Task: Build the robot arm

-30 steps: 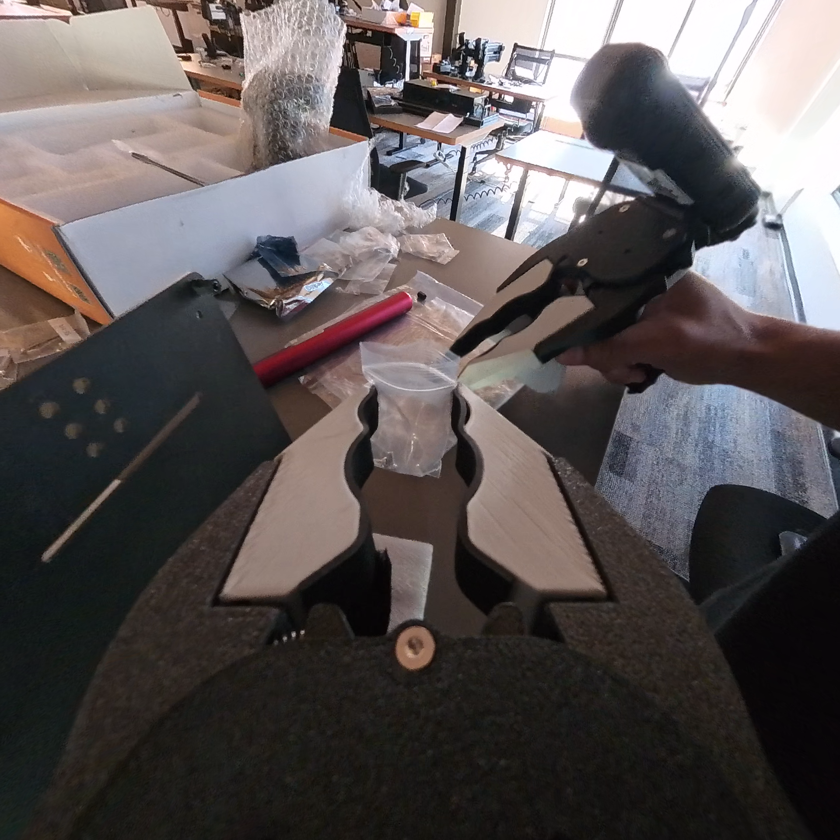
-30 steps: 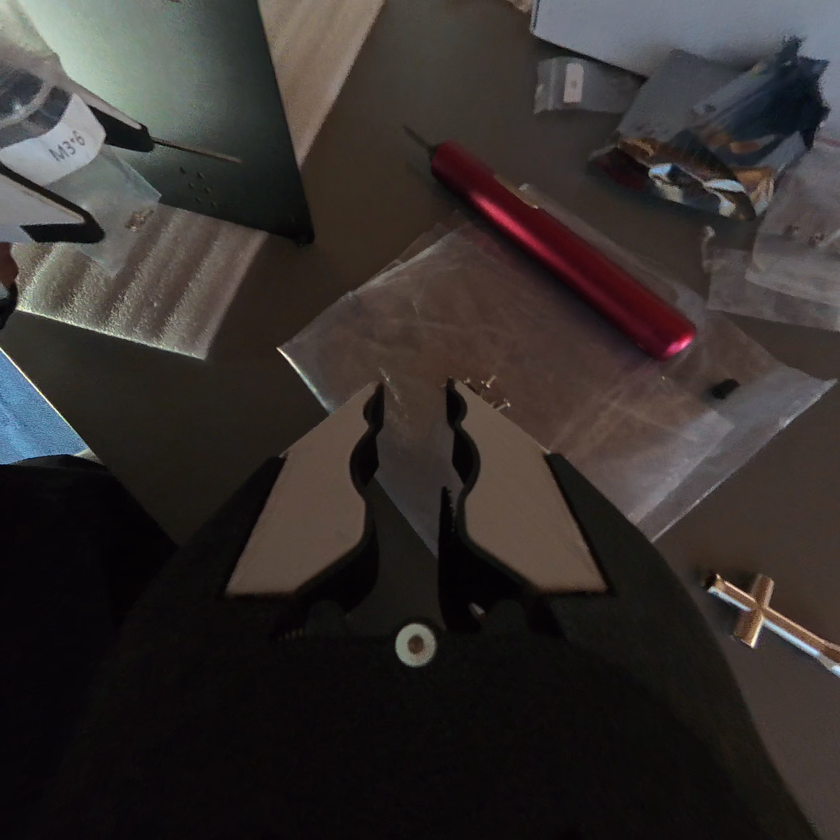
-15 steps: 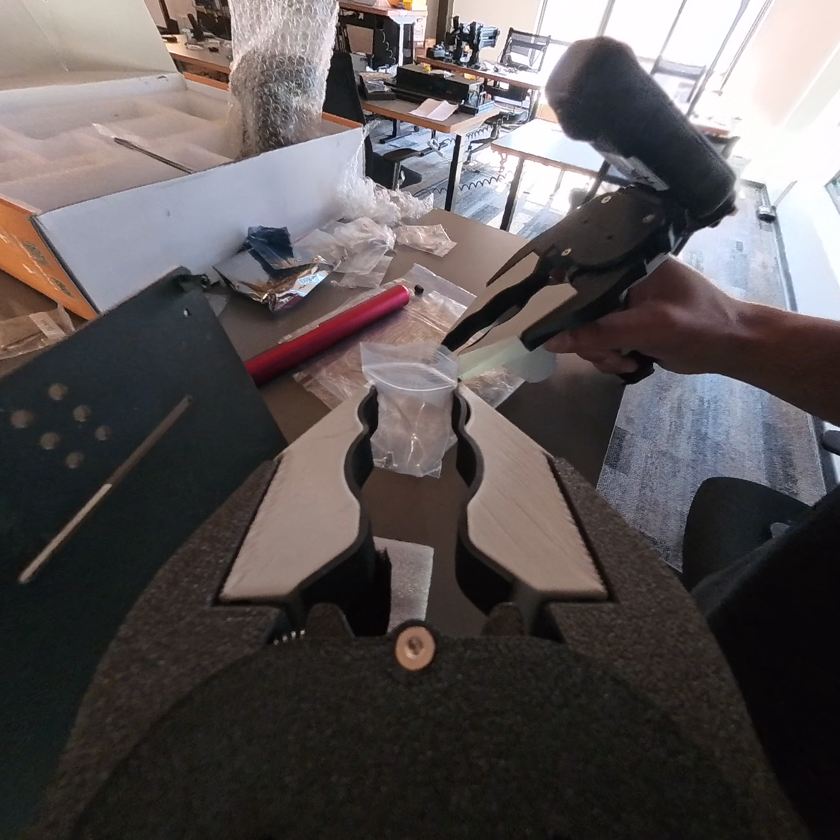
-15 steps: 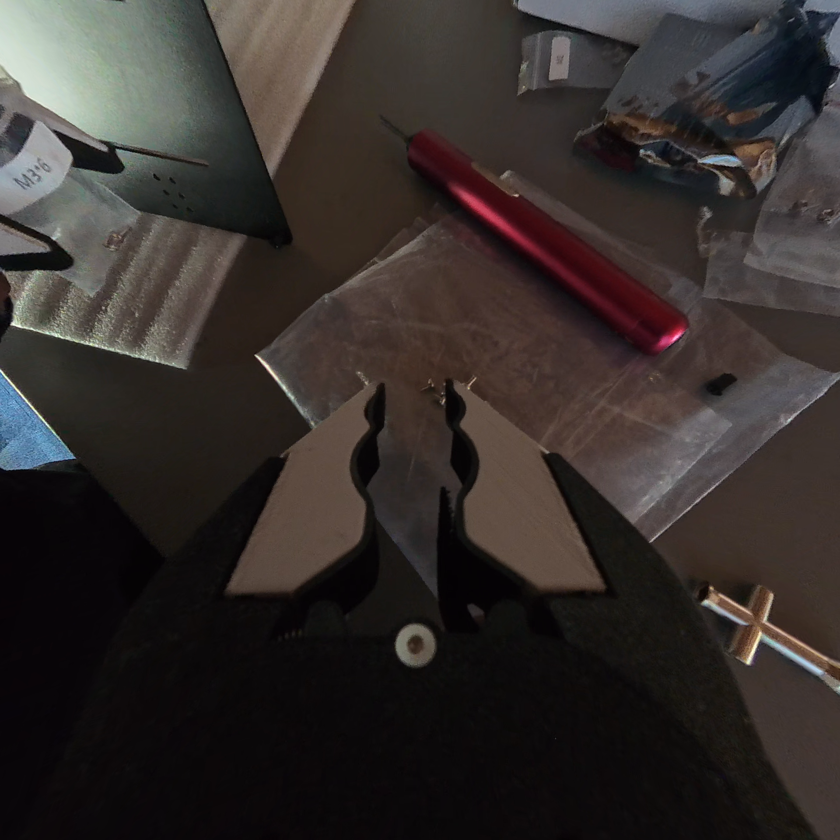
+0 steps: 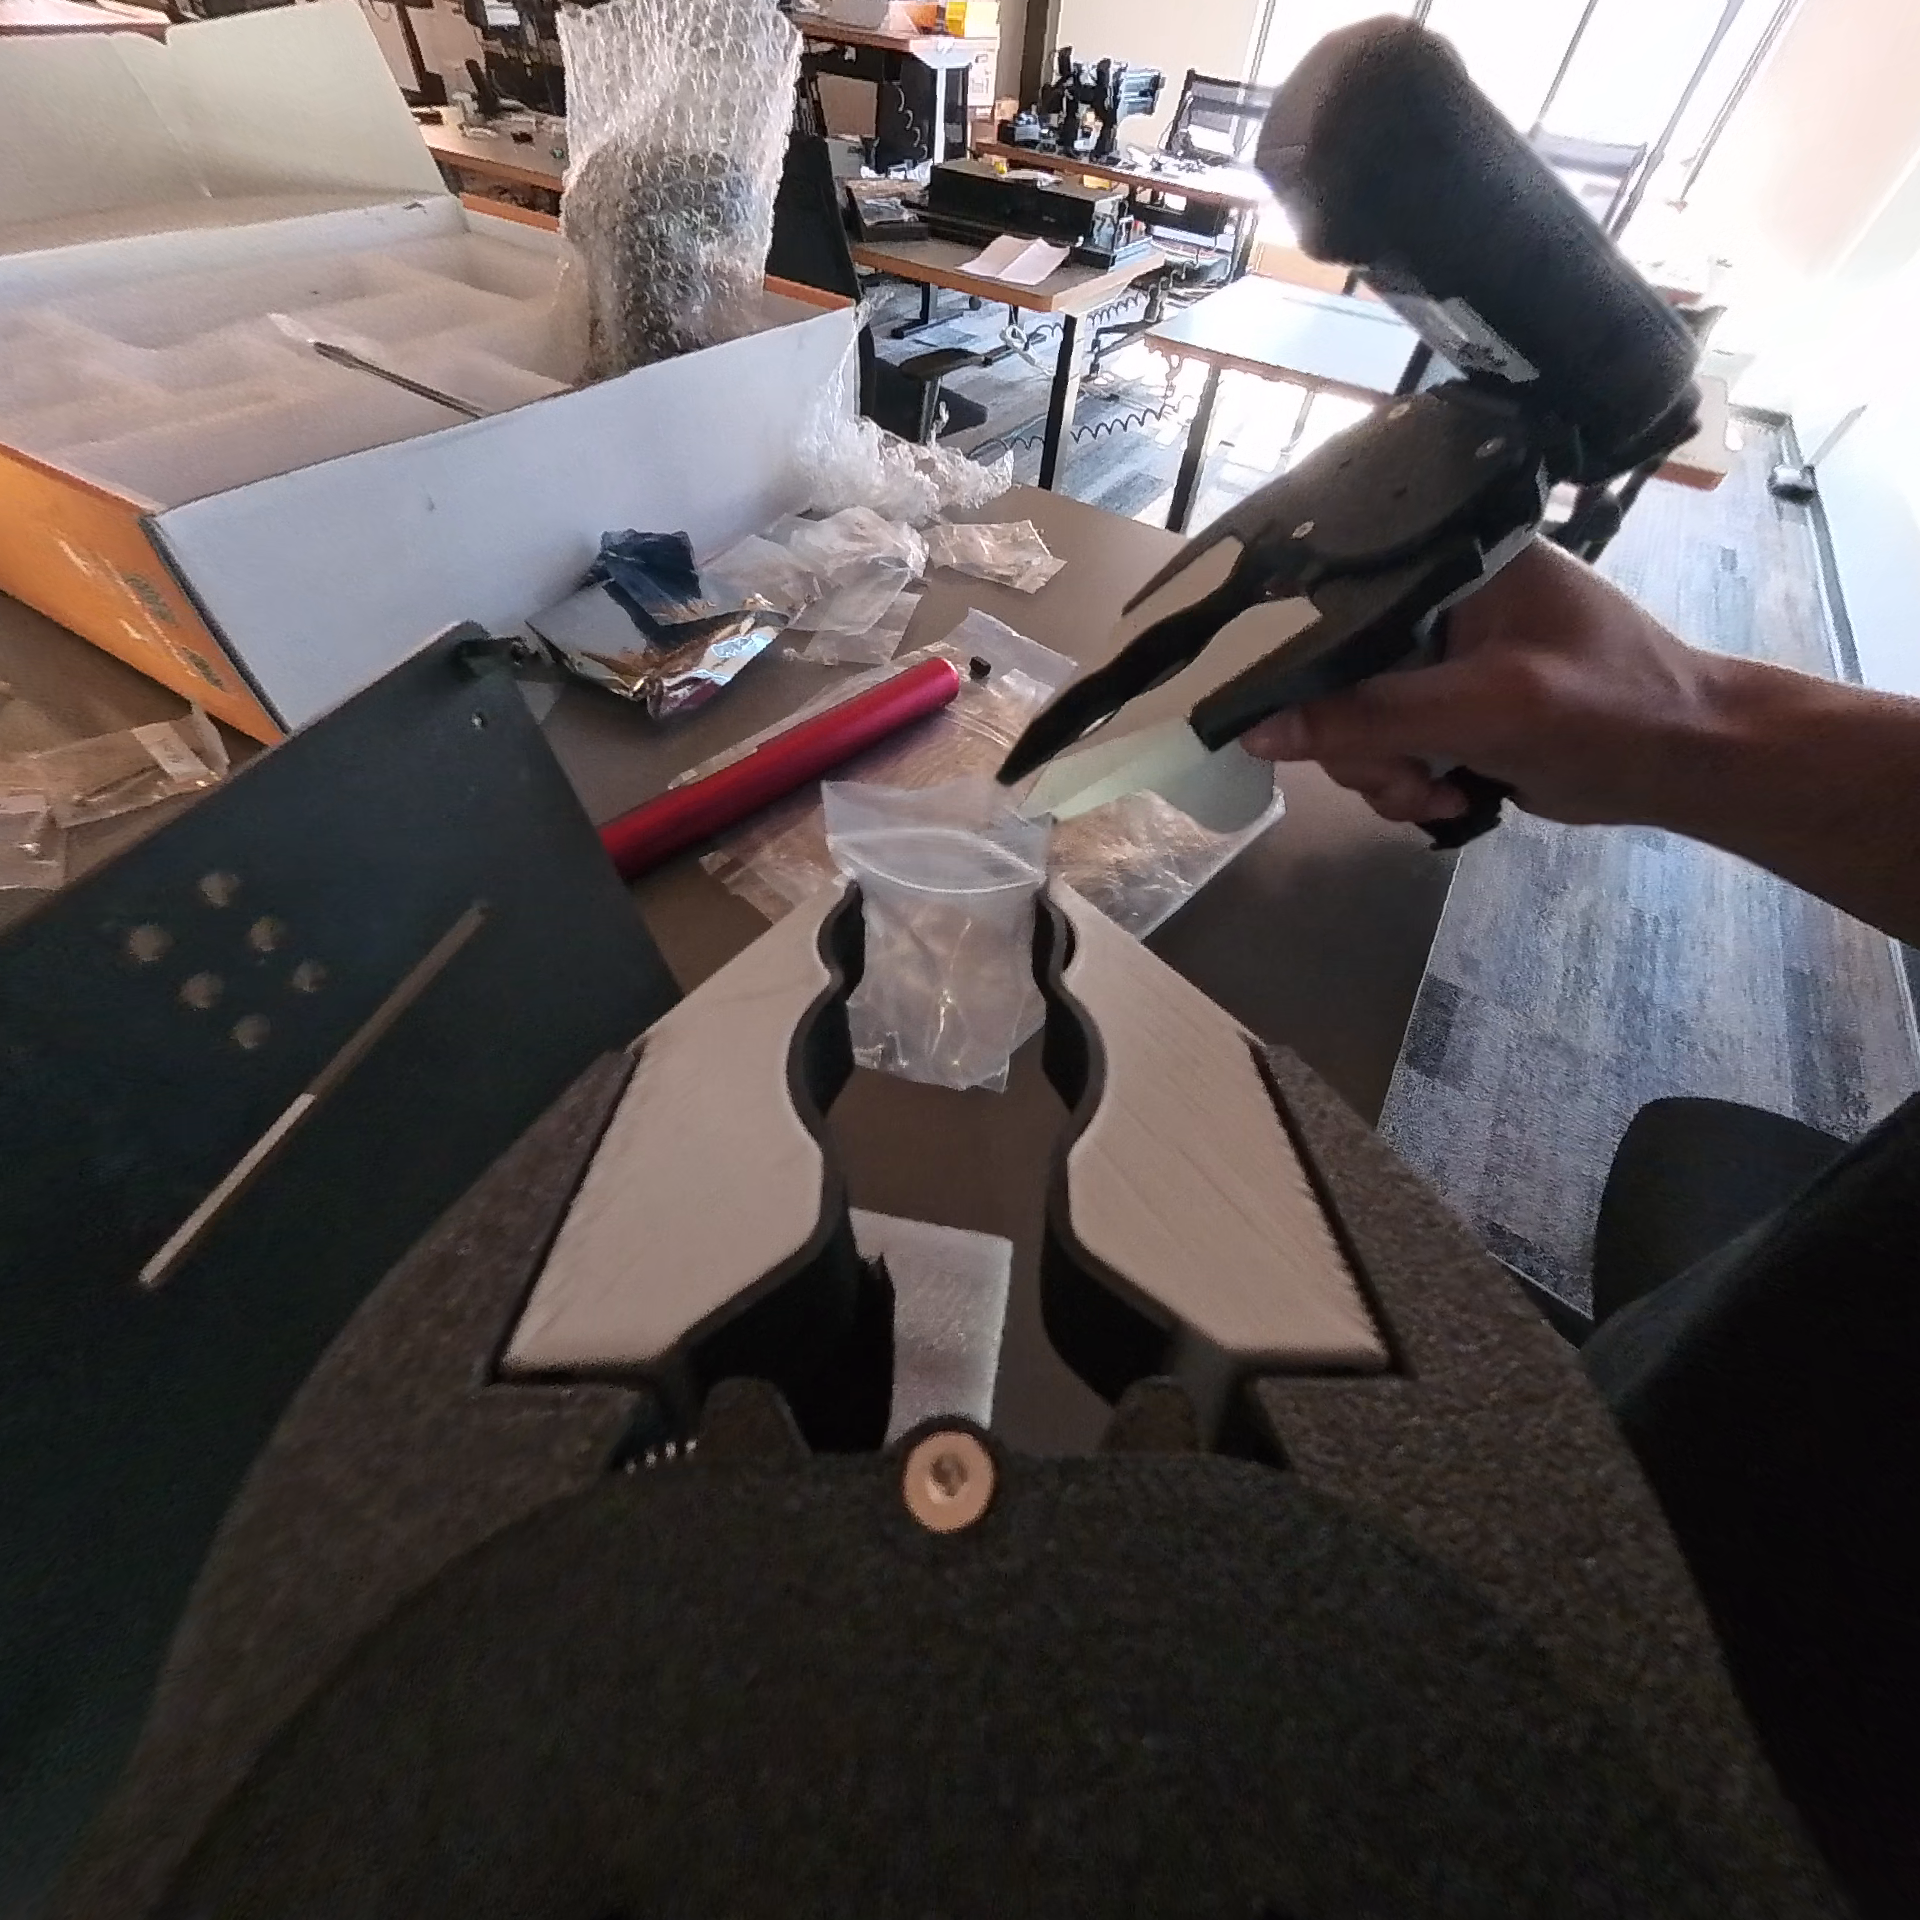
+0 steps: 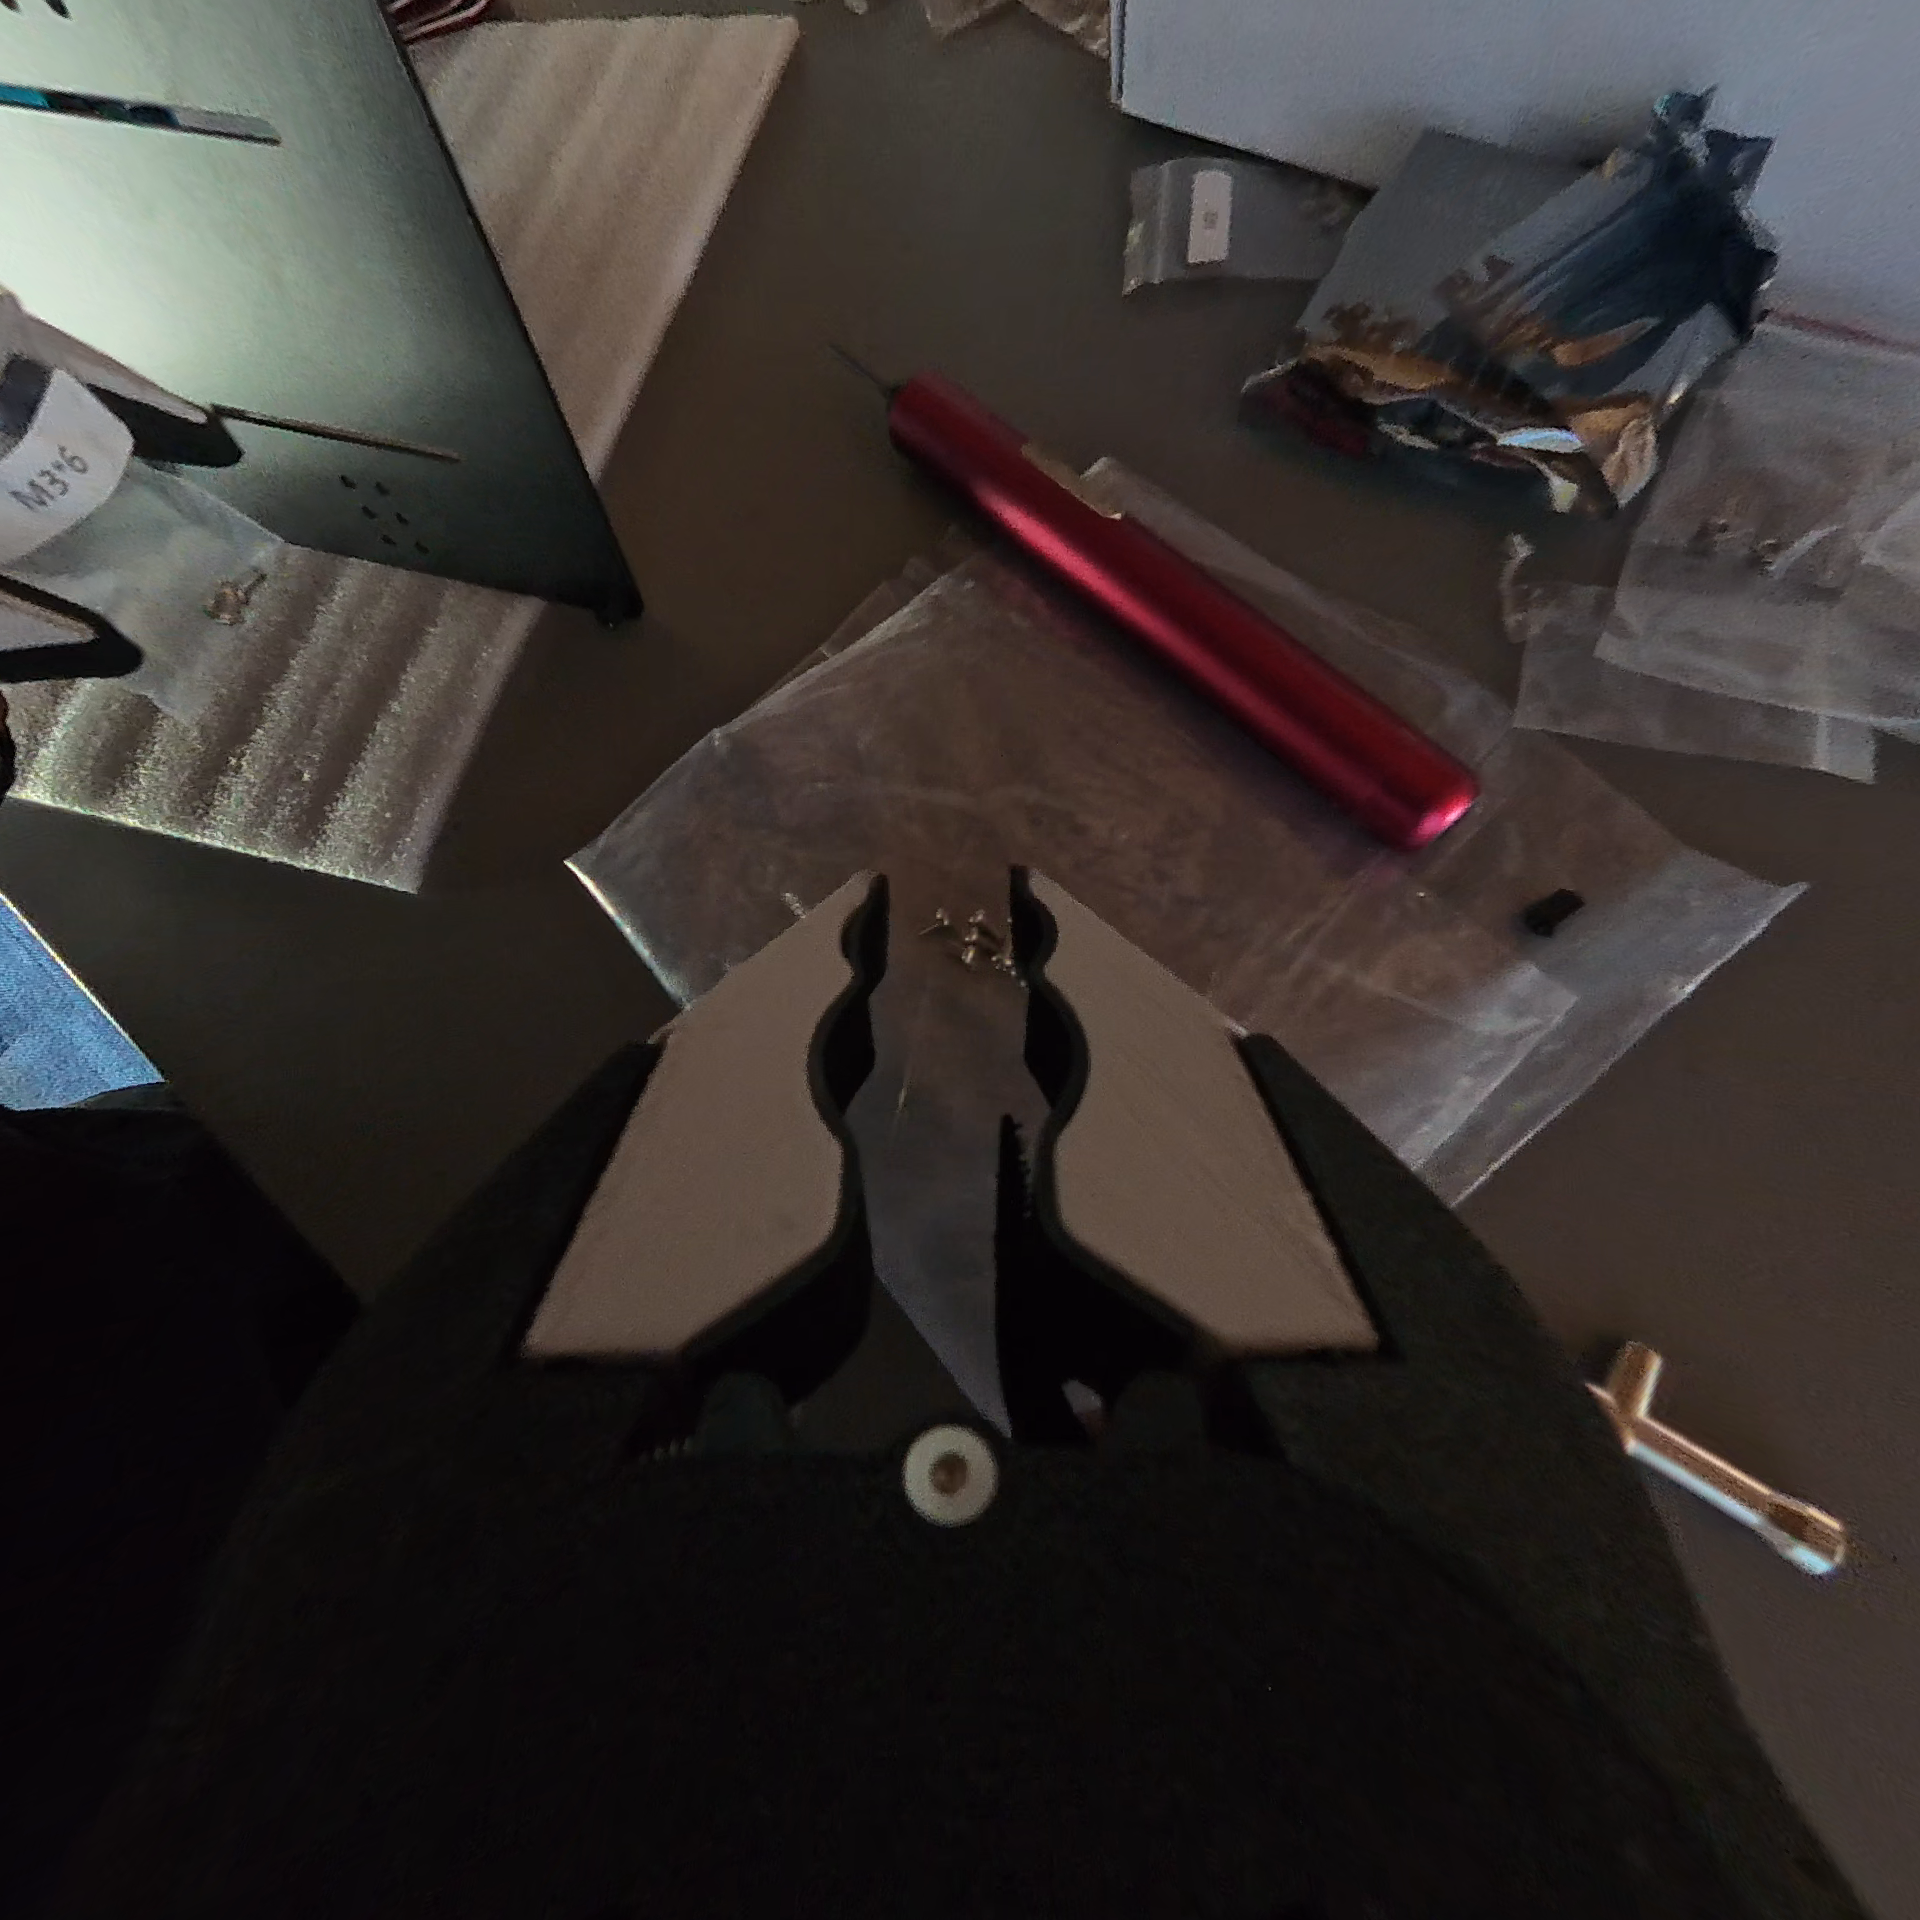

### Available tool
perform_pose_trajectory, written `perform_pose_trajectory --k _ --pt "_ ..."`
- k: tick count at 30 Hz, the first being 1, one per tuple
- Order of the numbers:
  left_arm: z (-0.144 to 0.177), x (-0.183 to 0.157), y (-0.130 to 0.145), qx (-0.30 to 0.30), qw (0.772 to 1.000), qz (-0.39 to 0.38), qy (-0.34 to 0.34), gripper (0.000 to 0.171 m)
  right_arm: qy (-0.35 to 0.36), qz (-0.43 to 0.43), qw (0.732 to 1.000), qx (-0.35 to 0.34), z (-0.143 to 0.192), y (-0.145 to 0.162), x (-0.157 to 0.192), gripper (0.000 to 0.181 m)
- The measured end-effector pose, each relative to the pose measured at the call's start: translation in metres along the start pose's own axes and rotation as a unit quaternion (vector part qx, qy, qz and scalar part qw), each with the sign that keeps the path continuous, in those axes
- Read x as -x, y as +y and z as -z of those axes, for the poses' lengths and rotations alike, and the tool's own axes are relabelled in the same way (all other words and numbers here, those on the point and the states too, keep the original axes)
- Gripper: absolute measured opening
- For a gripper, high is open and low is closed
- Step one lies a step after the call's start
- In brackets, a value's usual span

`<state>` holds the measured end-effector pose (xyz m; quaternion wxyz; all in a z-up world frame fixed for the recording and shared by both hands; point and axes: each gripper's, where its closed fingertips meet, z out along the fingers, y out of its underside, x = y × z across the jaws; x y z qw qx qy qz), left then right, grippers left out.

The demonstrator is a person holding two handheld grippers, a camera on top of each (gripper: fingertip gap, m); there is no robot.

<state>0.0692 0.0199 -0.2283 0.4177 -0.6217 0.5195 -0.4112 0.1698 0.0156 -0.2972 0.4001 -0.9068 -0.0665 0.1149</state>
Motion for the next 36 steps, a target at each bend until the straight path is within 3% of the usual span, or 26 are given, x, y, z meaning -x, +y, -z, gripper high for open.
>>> perform_pose_trajectory --k 14,27,29,33,36 --pt "0.008 0.001 0.002 -0.001 1.000 0.001 -0.005 0.031 -0.019 -0.034 0.999 0.015 0.000 0.011 0.004 0.023" --pt "0.004 -0.001 0.004 0.000 1.000 0.001 0.006 0.031 0.017 -0.026 0.999 0.020 0.003 0.015 -0.007 0.024" --pt "0.003 0.000 0.004 0.000 1.000 -0.004 0.000 0.031 -0.018 -0.027 0.999 -0.016 0.009 -0.006 0.012 0.023" --pt "0.001 0.007 0.000 -0.017 0.999 -0.024 -0.033 0.031 -0.207 -0.073 0.968 -0.119 0.033 -0.073 0.099 0.029" --pt "0.003 0.013 -0.009 -0.041 0.997 -0.029 -0.065 0.030 -0.201 -0.075 0.967 -0.136 0.038 -0.094 0.123 0.030"
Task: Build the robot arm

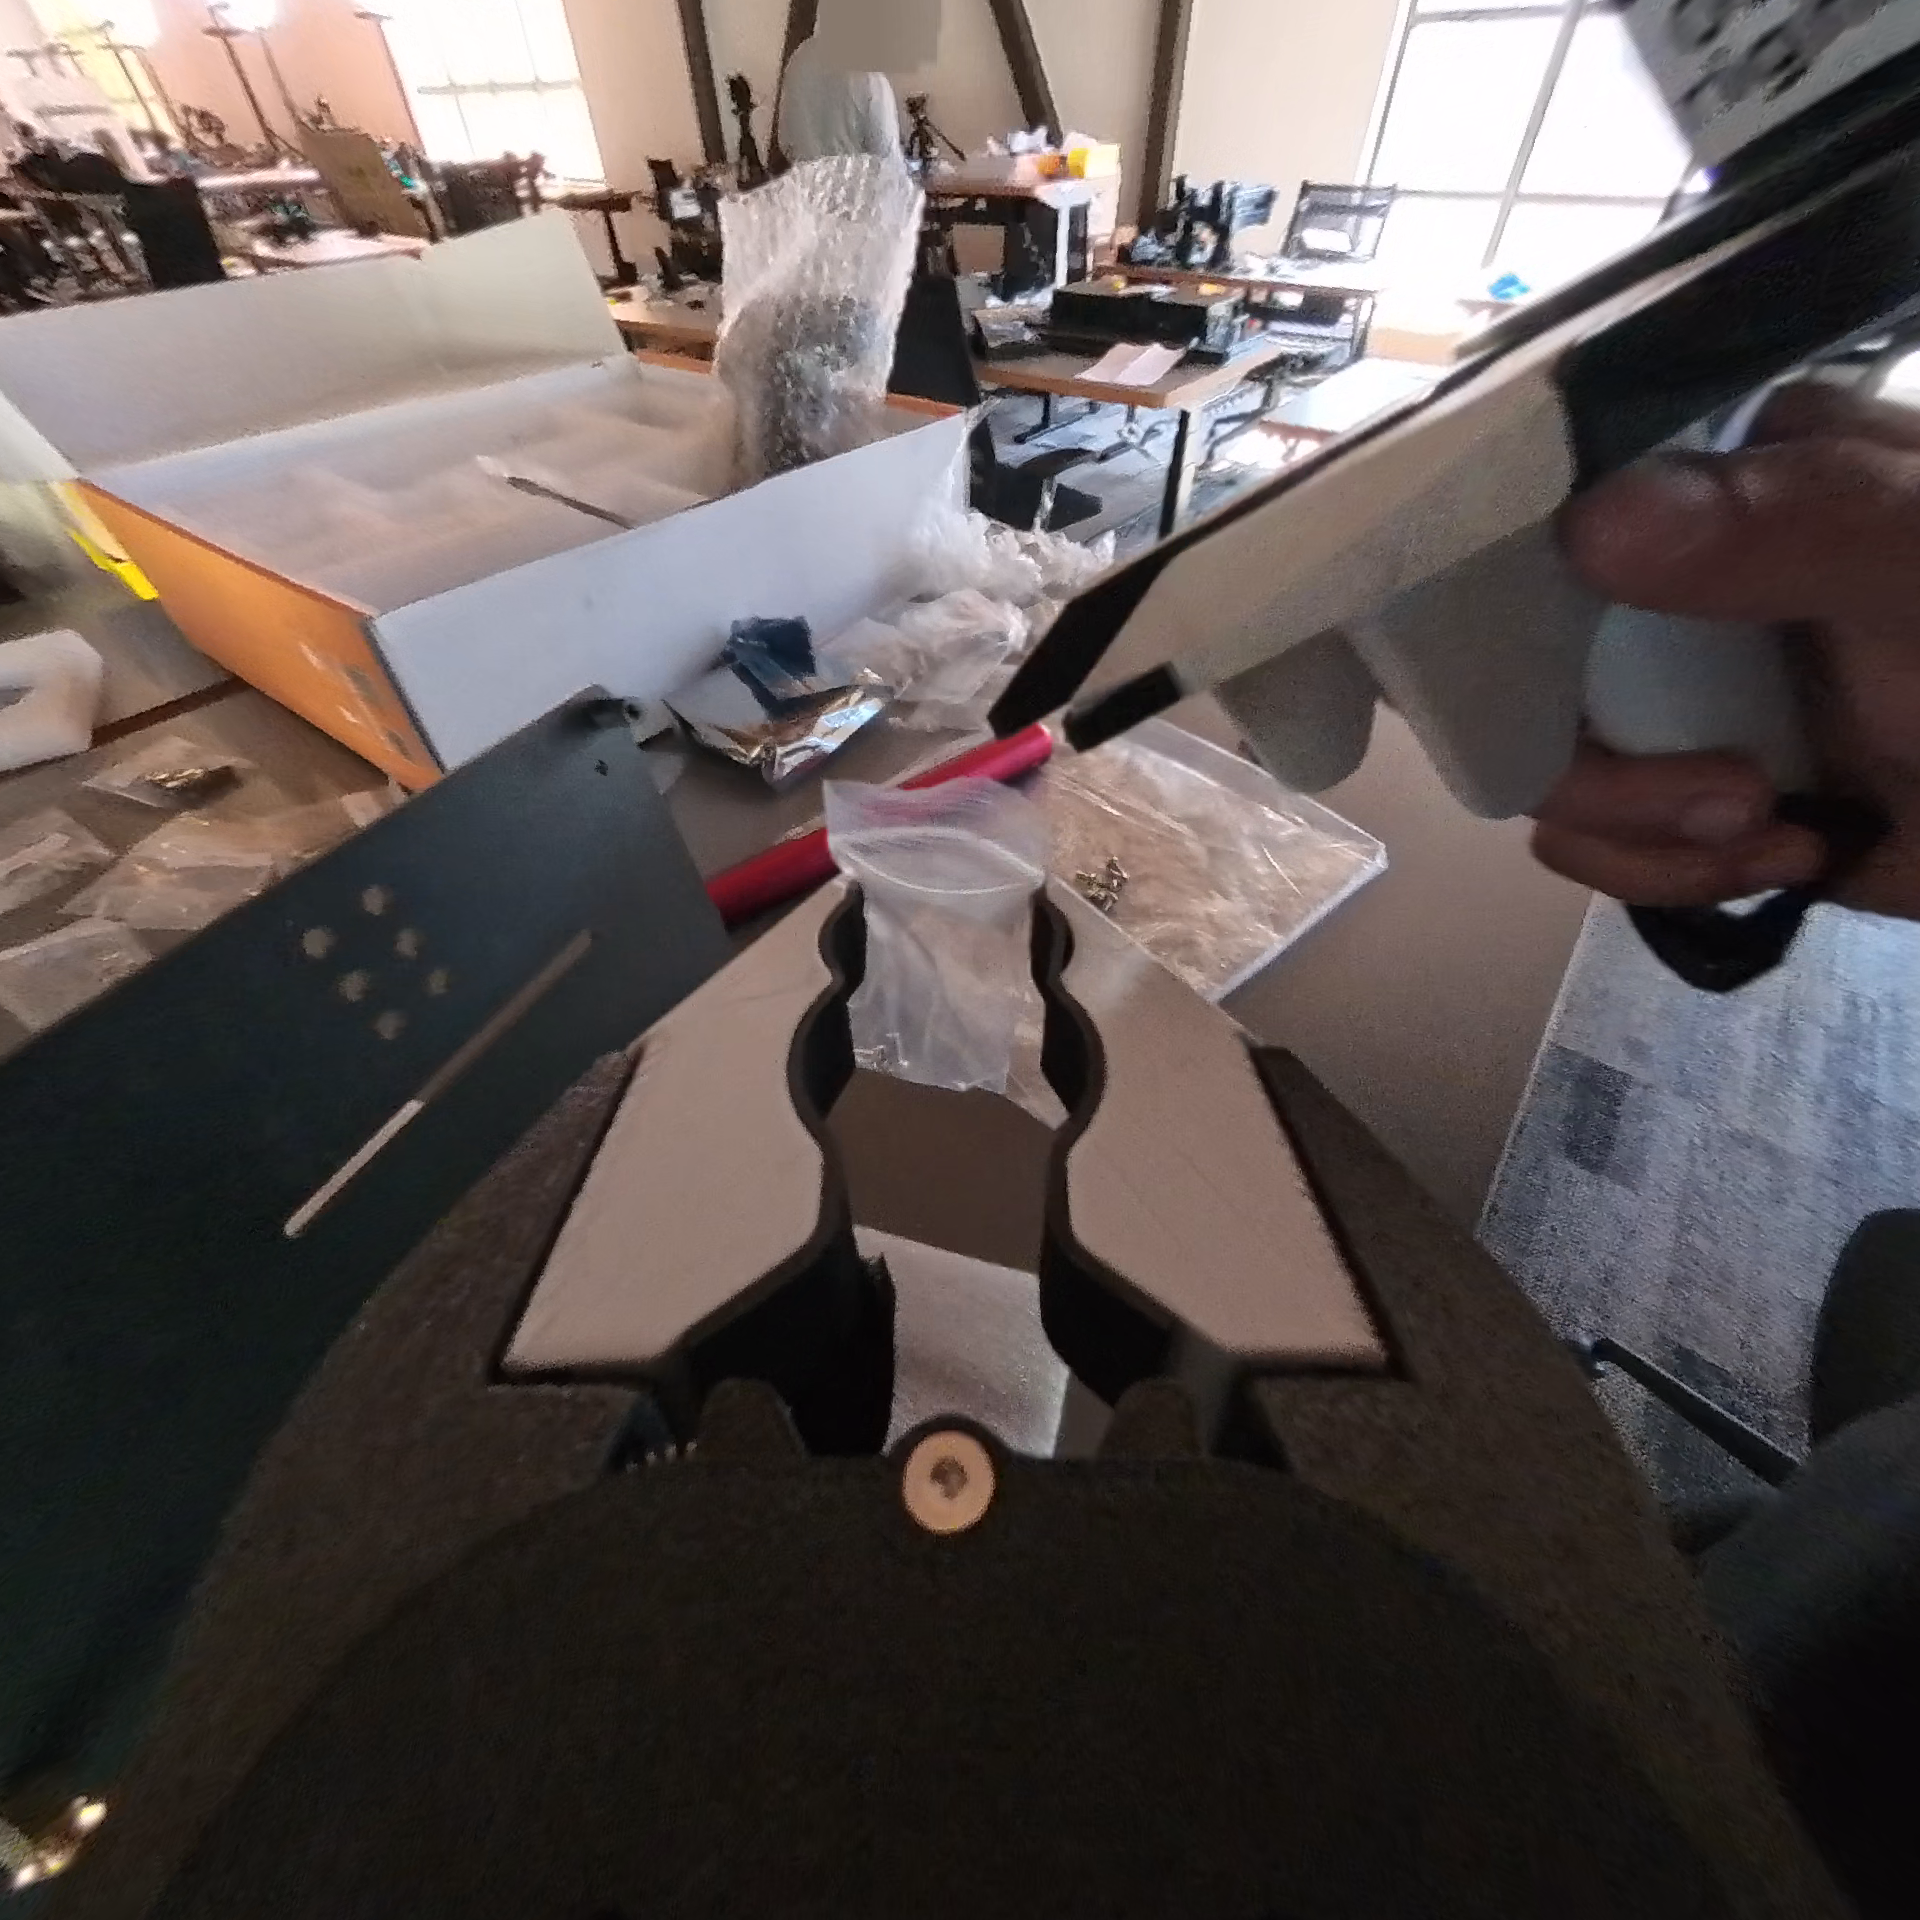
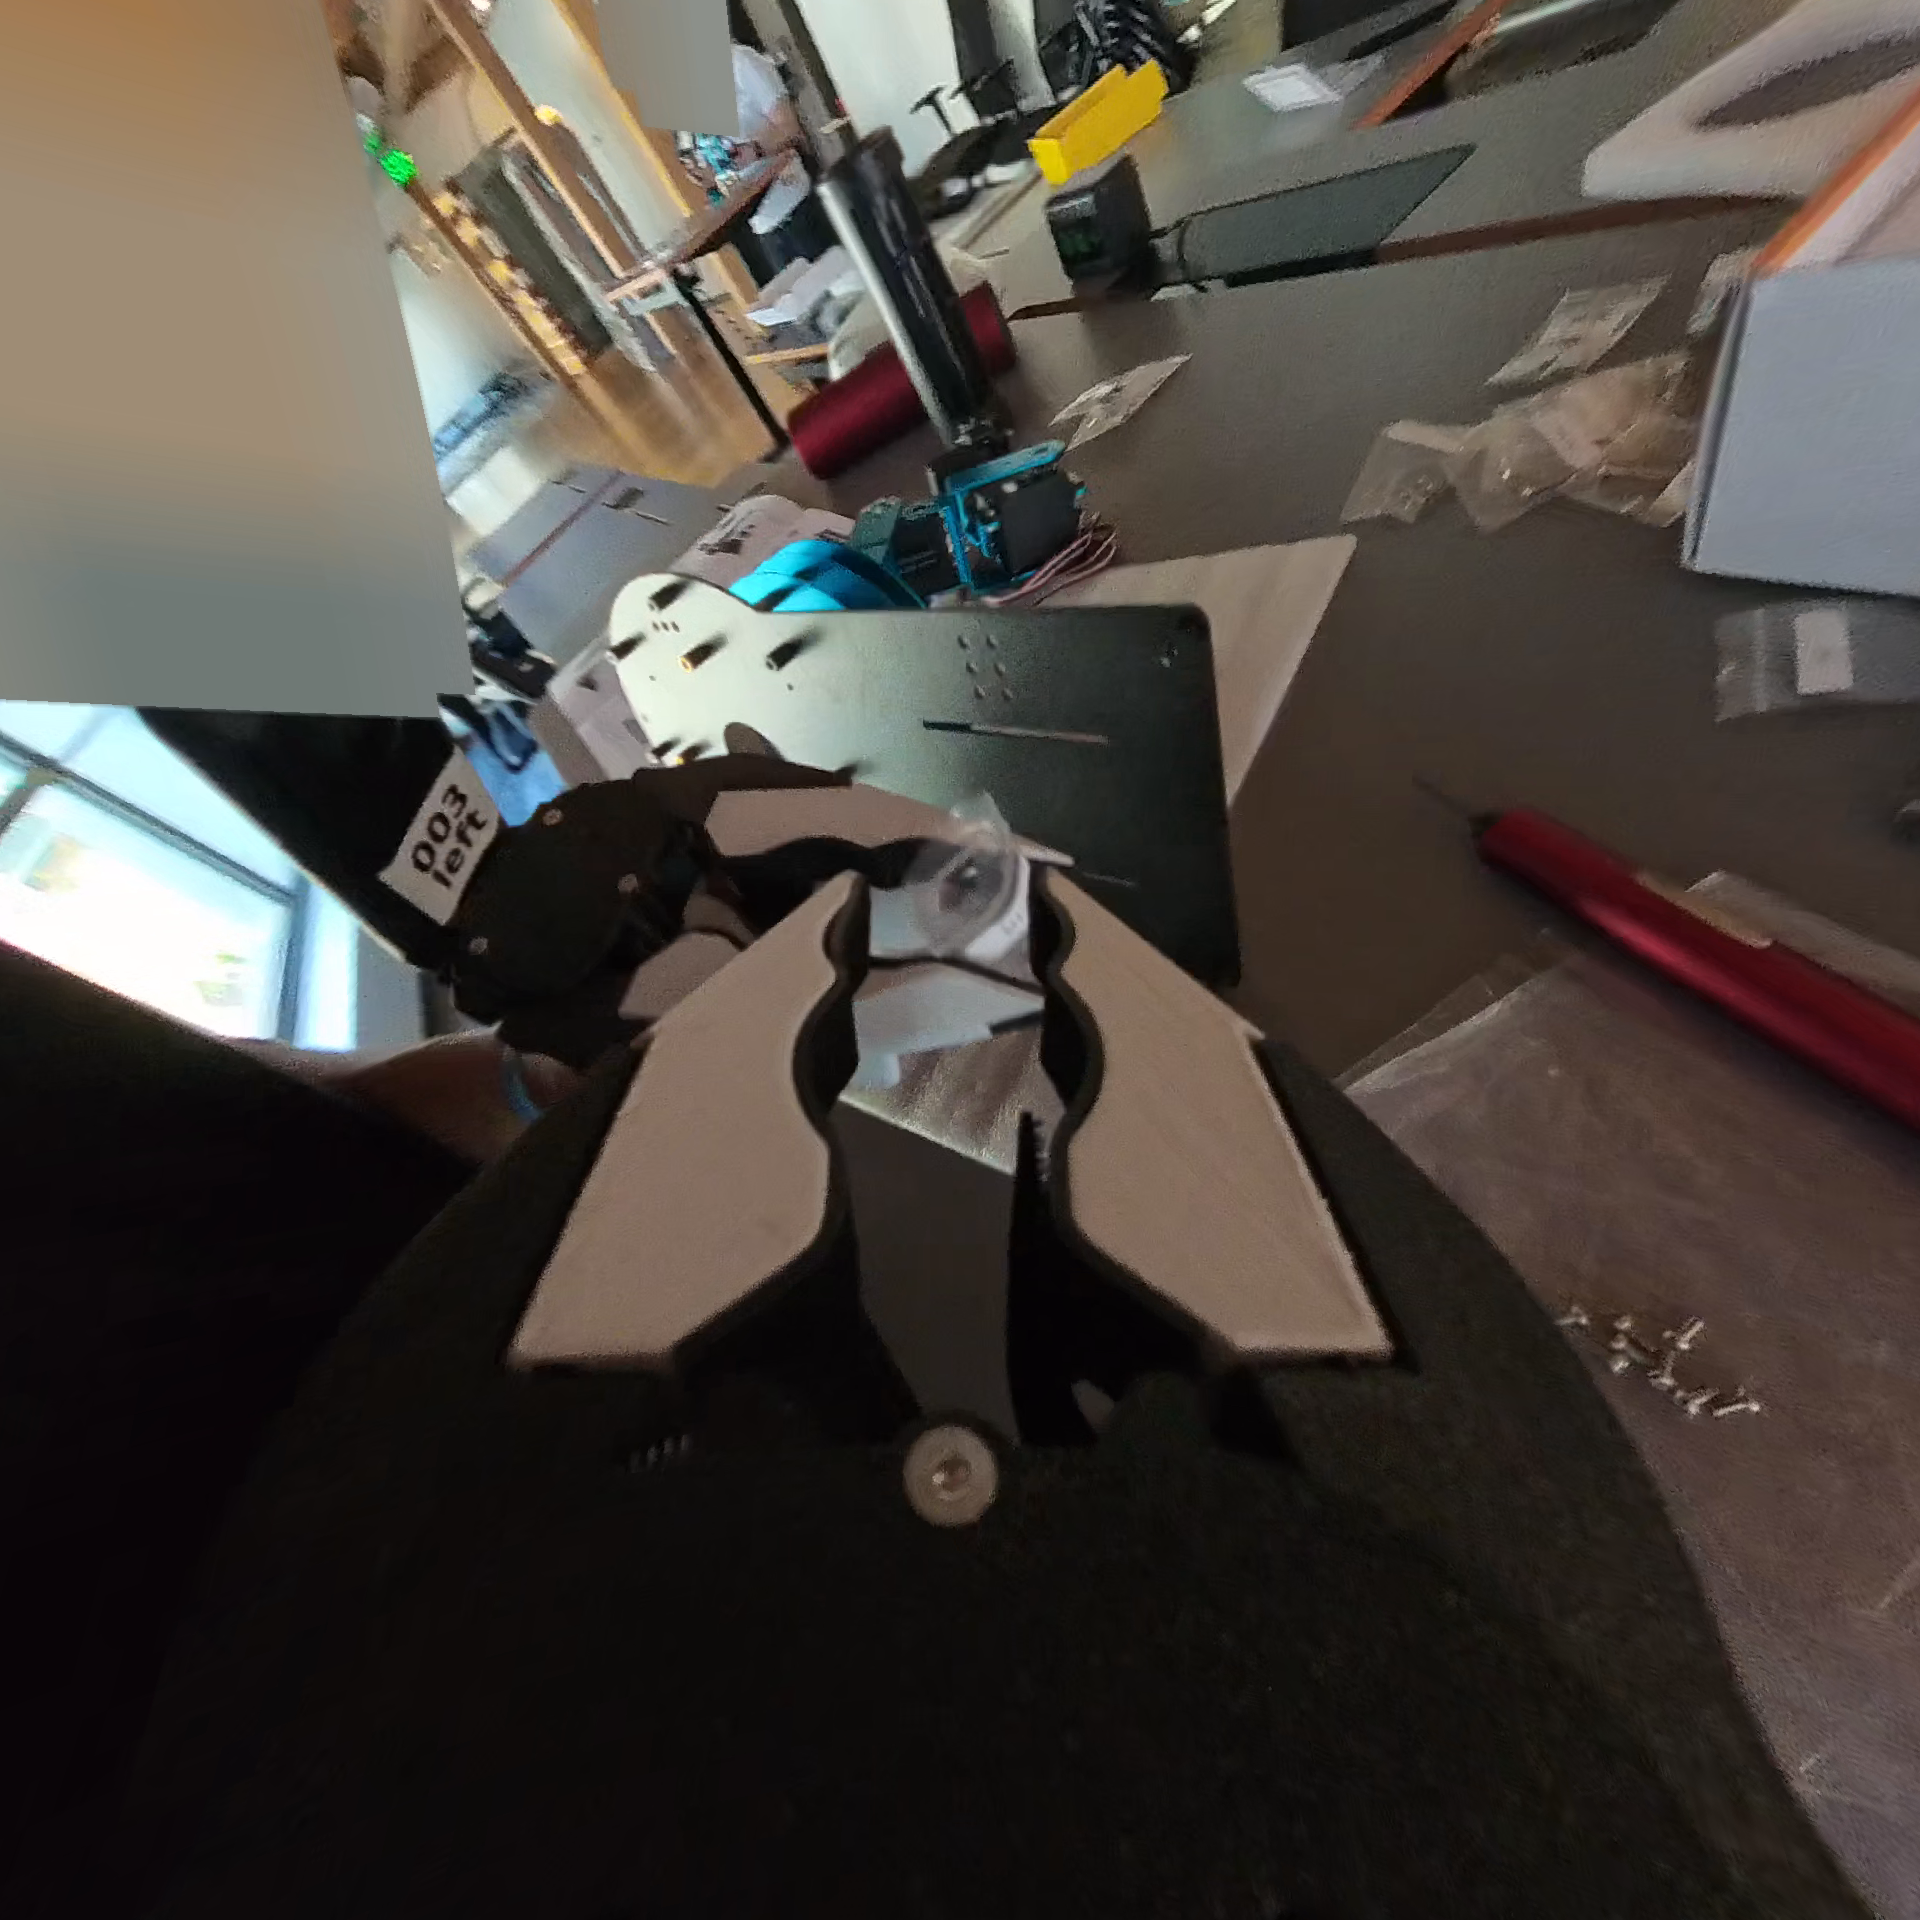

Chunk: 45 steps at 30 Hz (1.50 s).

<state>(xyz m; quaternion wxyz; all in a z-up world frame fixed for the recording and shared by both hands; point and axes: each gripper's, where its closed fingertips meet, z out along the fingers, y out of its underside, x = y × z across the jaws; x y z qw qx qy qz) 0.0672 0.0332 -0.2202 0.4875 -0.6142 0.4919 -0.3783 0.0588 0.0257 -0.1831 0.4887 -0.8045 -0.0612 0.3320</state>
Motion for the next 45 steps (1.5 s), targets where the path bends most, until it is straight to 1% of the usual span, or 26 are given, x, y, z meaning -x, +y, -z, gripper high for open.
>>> perform_pose_trajectory --k 3,5,7,9,11,12,14,16,19,21,22,23,24,26,28,30,31,33,34,37,39,40,41,44,45 --pt "-0.003 0.004 0.003 0.012 1.000 0.001 -0.021 0.031 0.059 0.042 0.997 0.017 -0.005 -0.006 0.002 0.031" --pt "-0.003 0.012 0.003 0.017 0.998 -0.001 -0.054 0.031 0.118 0.056 0.991 0.042 -0.008 -0.003 -0.010 0.029" --pt "-0.002 0.017 0.001 0.016 0.997 -0.002 -0.079 0.030 0.115 0.064 0.989 0.062 -0.016 0.001 -0.007 0.029" --pt "-0.003 0.019 0.000 0.019 0.996 0.002 -0.085 0.031 0.105 0.060 0.989 0.088 -0.024 0.006 -0.004 0.029" --pt "-0.003 0.021 -0.003 0.014 0.996 0.014 -0.090 0.031 0.113 0.070 0.986 0.104 -0.029 0.008 -0.006 0.018" --pt "-0.003 0.020 -0.005 0.010 0.996 0.019 -0.088 0.033 0.113 0.081 0.984 0.109 -0.030 0.007 -0.005 0.010" --pt "-0.003 0.019 -0.007 0.010 0.996 0.030 -0.080 0.035 0.125 0.102 0.980 0.117 -0.026 0.003 -0.007 0.002" --pt "-0.001 0.013 -0.013 -0.001 0.998 0.044 -0.051 0.043 0.124 0.116 0.977 0.131 -0.020 0.001 -0.011 0.001" --pt "0.008 0.002 -0.032 -0.039 0.996 0.077 0.018 0.049 0.072 0.099 0.982 0.141 -0.008 -0.002 -0.011 0.001" --pt "0.012 -0.006 -0.044 -0.051 0.989 0.117 0.080 0.050 0.004 0.079 0.986 0.144 0.001 -0.004 -0.002 0.001" --pt "0.013 -0.011 -0.048 -0.051 0.983 0.140 0.109 0.052 0.001 0.072 0.987 0.147 0.007 -0.005 -0.007 0.001" --pt "0.014 -0.016 -0.051 -0.053 0.977 0.157 0.138 0.053 -0.021 0.069 0.986 0.150 0.012 -0.007 -0.006 0.001" --pt "0.015 -0.021 -0.055 -0.058 0.970 0.168 0.163 0.052 -0.057 0.070 0.983 0.161 0.018 -0.007 0.000 0.001" --pt "0.019 -0.027 -0.063 -0.073 0.958 0.188 0.203 0.047 -0.097 0.079 0.975 0.182 0.030 -0.008 0.003 0.001" --pt "0.020 -0.035 -0.068 -0.076 0.946 0.200 0.243 0.041 -0.151 0.074 0.967 0.192 0.041 -0.010 0.017 0.001" --pt "0.020 -0.042 -0.071 -0.076 0.938 0.200 0.273 0.033 -0.182 0.070 0.960 0.201 0.047 -0.011 0.028 0.001" --pt "0.021 -0.046 -0.074 -0.081 0.934 0.198 0.287 0.030 -0.182 0.071 0.959 0.206 0.048 -0.011 0.029 0.001" --pt "0.025 -0.052 -0.080 -0.093 0.926 0.193 0.312 0.020 -0.175 0.078 0.959 0.209 0.048 -0.012 0.032 0.001" --pt "0.028 -0.055 -0.083 -0.099 0.923 0.189 0.320 0.011 -0.176 0.078 0.959 0.207 0.049 -0.014 0.033 0.001" --pt "0.031 -0.058 -0.084 -0.097 0.922 0.182 0.328 0.010 -0.173 0.087 0.956 0.221 0.052 -0.010 0.036 0.001" --pt "0.036 -0.057 -0.087 -0.110 0.918 0.186 0.332 0.007 -0.171 0.093 0.952 0.235 0.054 -0.002 0.036 0.001" --pt "0.038 -0.057 -0.087 -0.110 0.916 0.191 0.336 0.006 -0.173 0.089 0.953 0.232 0.054 -0.002 0.037 0.001" --pt "0.039 -0.058 -0.085 -0.104 0.915 0.191 0.340 0.000 -0.176 0.085 0.953 0.231 0.054 -0.001 0.039 0.001" --pt "0.040 -0.057 -0.080 -0.097 0.922 0.182 0.328 0.002 -0.179 0.080 0.954 0.226 0.055 0.001 0.042 0.000" --pt "0.041 -0.057 -0.079 -0.095 0.922 0.181 0.328 0.010 -0.183 0.078 0.954 0.223 0.055 0.001 0.044 0.000"
